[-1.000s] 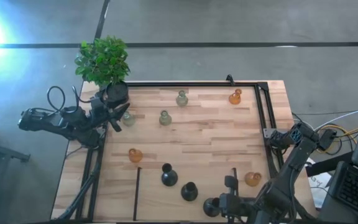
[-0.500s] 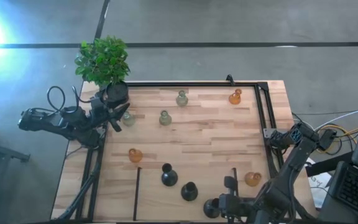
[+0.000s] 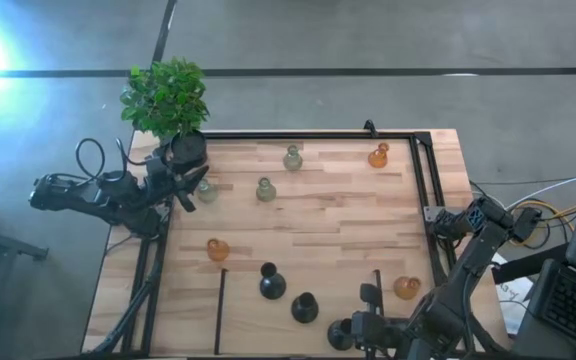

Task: Pick & Place candle stick holders
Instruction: Put the black stick candle holder on the shelf

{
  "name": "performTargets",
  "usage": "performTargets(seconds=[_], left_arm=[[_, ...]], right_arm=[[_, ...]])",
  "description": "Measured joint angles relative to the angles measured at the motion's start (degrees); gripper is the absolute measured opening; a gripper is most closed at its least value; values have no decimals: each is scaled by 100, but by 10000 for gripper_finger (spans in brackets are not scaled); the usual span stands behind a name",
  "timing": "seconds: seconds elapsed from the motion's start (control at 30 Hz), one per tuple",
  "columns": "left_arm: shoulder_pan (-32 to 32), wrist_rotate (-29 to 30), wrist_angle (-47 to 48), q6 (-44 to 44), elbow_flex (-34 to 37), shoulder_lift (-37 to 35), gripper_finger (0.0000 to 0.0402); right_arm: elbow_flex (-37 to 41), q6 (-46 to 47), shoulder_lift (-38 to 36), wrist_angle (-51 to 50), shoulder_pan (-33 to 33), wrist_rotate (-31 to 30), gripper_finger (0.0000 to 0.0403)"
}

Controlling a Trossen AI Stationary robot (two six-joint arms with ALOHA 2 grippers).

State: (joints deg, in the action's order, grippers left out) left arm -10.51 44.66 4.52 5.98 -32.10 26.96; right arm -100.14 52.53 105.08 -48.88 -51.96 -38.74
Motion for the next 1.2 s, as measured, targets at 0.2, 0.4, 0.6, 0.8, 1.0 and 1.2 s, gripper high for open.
performTargets(seconds=[0.2,0.4,0.6,0.8,1.0,1.2], left_arm=[[-1,1,-1,0,0,0,154],[-1,0,-1,0,0,0,154],[1,2,-1,0,0,0,154],[1,0,-1,0,0,0,154],[-2,0,-1,0,0,0,154],[0,0,-1,0,0,0,154]], right_arm=[[4,2,0,2,9,4,9],[9,2,0,26,11,20,16],[9,4,0,32,11,22,20],[9,4,0,33,11,22,26],[9,68,0,33,11,22,51],[9,109,0,32,11,20,89]])
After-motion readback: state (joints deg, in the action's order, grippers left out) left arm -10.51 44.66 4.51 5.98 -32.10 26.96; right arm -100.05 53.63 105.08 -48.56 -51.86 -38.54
